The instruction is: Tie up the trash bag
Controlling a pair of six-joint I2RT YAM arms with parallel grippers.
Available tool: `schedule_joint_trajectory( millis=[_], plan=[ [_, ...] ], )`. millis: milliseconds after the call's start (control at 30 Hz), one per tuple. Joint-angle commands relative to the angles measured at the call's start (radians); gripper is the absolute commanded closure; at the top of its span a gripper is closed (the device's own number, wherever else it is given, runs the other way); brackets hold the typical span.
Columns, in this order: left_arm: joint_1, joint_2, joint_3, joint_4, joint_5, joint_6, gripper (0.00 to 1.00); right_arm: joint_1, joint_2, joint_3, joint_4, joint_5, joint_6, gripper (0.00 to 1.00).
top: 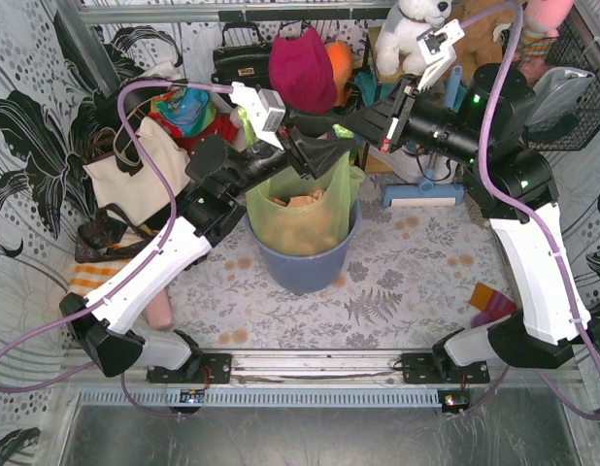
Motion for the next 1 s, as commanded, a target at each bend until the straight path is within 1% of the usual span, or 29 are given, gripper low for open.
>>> schedule_joint_trajectory(
  millis=[0,33,133,233,333,433,500,533,600,633,733,800,867,967],
  plan=[
    [0.005,0.007,0.066,0.031,-0.019,-0.005,0.43,0.005,-0.020,0.006,0.065,-0.029,0.023,1.00],
    [0.005,0.011,0.070,0.028,-0.023,-0.006,0.43,0.006,-0.021,0.003,0.068,-0.036,0.023,1.00],
    [0.006,0.017,0.076,0.033,-0.020,-0.010,0.51,0.005,-0.028,-0.012,0.070,-0.038,0.022,1.00],
    [0.005,0.021,0.080,0.027,-0.009,-0.009,0.54,0.005,-0.037,-0.027,0.078,-0.034,0.023,1.00],
    [0.005,0.025,0.072,0.012,-0.010,-0.006,0.55,0.006,-0.039,-0.027,0.084,-0.033,0.025,1.00],
    [0.005,0.019,0.057,0.007,-0.015,-0.006,0.51,0.006,-0.035,-0.025,0.088,-0.034,0.027,1.00],
    [0.006,0.018,0.049,0.007,-0.015,-0.006,0.52,0.006,-0.033,-0.023,0.090,-0.035,0.028,1.00],
    [0.005,0.019,0.047,0.006,-0.013,-0.005,0.54,0.006,-0.031,-0.023,0.091,-0.035,0.029,1.00],
    [0.006,0.020,0.050,0.003,-0.005,-0.003,0.64,0.005,-0.030,-0.022,0.091,-0.036,0.029,1.00],
    [0.005,0.021,0.051,0.003,-0.005,-0.003,0.67,0.006,-0.029,-0.021,0.090,-0.038,0.030,1.00],
    [0.006,0.025,0.053,0.009,-0.004,-0.004,0.68,0.006,-0.031,-0.022,0.090,-0.038,0.030,1.00],
    [0.006,0.027,0.058,0.009,0.004,-0.005,0.75,0.005,-0.033,-0.024,0.090,-0.038,0.030,1.00],
    [0.005,0.030,0.061,0.008,0.013,-0.007,0.86,0.005,-0.033,-0.025,0.090,-0.038,0.029,1.00],
    [0.006,0.030,0.062,0.009,0.032,-0.014,0.91,0.006,-0.034,-0.025,0.091,-0.035,0.028,1.00]
  ],
)
